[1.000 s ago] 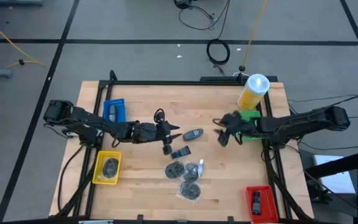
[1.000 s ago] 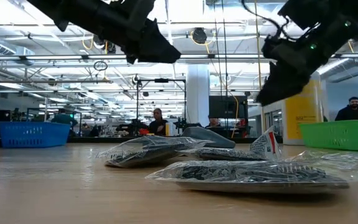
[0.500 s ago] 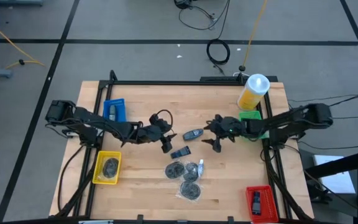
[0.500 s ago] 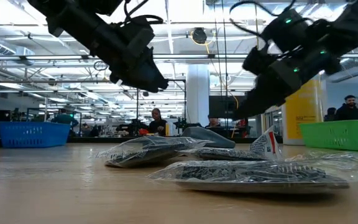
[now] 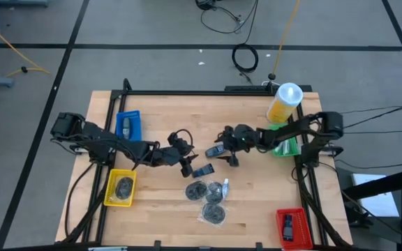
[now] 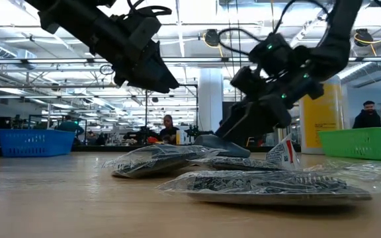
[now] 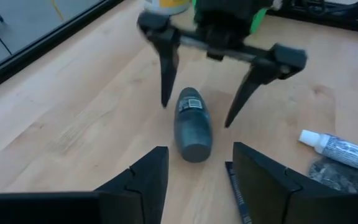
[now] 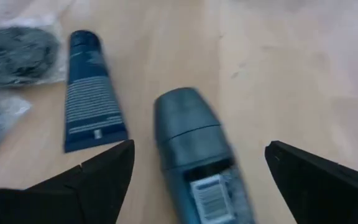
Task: Pick & Place Travel size toiletries
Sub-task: Put the gray deodorant into the blue bin
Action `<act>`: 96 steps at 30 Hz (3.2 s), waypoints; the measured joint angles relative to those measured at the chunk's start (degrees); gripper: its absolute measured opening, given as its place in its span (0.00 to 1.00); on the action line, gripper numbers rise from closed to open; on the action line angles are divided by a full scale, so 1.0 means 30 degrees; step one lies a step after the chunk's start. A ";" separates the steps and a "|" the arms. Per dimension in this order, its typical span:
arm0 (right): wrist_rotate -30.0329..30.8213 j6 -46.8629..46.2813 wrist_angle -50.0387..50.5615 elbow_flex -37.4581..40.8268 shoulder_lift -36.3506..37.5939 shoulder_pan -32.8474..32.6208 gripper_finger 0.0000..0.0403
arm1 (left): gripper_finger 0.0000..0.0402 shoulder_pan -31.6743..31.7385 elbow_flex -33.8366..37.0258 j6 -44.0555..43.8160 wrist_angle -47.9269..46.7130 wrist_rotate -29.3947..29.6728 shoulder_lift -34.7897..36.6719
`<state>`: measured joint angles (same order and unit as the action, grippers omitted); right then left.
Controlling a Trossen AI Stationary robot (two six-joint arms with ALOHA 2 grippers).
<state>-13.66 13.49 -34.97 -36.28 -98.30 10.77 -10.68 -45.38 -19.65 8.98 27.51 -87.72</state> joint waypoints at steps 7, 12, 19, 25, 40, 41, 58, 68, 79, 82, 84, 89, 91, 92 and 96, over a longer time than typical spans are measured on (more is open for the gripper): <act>-0.0480 0.0561 0.0094 -0.0427 -0.1480 0.0202 0.75 | 0.42 -0.0136 -0.0004 0.0010 0.0257 -0.0006 -0.0007; -0.0058 -0.0590 0.0790 -0.0420 -0.1493 -0.0062 0.59 | 0.42 -0.0203 -0.0004 0.0004 0.0348 -0.0118 -0.0015; 0.2572 -0.1446 0.1658 -0.0427 -0.0970 -0.0798 0.49 | 0.42 -0.0321 -0.0004 0.0448 -0.0307 0.0324 -0.0015; 0.2602 -0.2834 0.1683 -0.0412 0.0524 -0.1695 0.51 | 0.42 -0.0605 0.0004 0.0565 -0.0676 0.1844 0.0431; 0.5624 0.0241 -0.1735 -0.0420 0.0728 -0.4030 0.51 | 0.77 0.3188 -0.0004 -0.2043 0.3961 -0.7055 -0.0567; 0.5638 0.0241 -0.1765 -0.0420 0.0728 -0.4023 0.51 | 0.81 0.3241 -0.0004 -0.2183 0.4636 -0.7443 -0.0962; 0.7229 0.0632 -0.2404 -0.0412 0.0736 -0.4242 0.51 | 0.90 0.2893 0.0002 -0.3070 0.8330 -0.8065 -0.4606; 0.8025 0.1151 -0.2433 -0.0412 0.0736 -0.4741 0.51 | 0.86 0.2908 -0.0004 -0.3808 0.8471 -0.9602 -0.4634; 0.8194 0.2058 -0.3517 -0.0412 0.0736 -0.5181 0.51 | 0.75 0.2769 -0.0004 -0.4061 0.8472 -1.0276 -0.4634; 0.8541 0.2205 -0.3524 -0.0412 0.0736 -0.5188 0.51 | 0.75 0.2769 -0.0004 -0.3639 0.8512 -1.0540 -0.4634; 0.8656 0.2371 -0.3497 -0.0412 0.0736 -0.5253 0.51 | 0.75 0.2777 -0.0004 -0.3625 0.8573 -1.0666 -0.4634; 0.8630 0.2498 -0.3556 -0.0412 0.0736 -0.5254 0.51 | 0.74 0.2777 -0.0004 -0.4034 0.8593 -1.0675 -0.4629; 0.8630 0.2664 -0.3560 -0.0412 0.0736 -0.5254 0.51 | 0.72 0.2784 -0.0004 -0.4052 0.8595 -1.0681 -0.4626; 0.8629 0.2729 -0.3562 -0.0412 0.0736 -0.5254 0.51 | 0.71 0.2784 -0.0004 -0.3982 0.8595 -1.0677 -0.4630; 0.8604 0.2765 -0.3636 -0.0412 0.0736 -0.5254 0.51 | 0.65 0.2786 -0.0002 -0.3894 0.8673 -1.0666 -0.4627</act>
<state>12.15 21.79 -45.87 -37.52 -96.09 -4.99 -2.32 -45.38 -31.33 35.00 -4.49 -101.60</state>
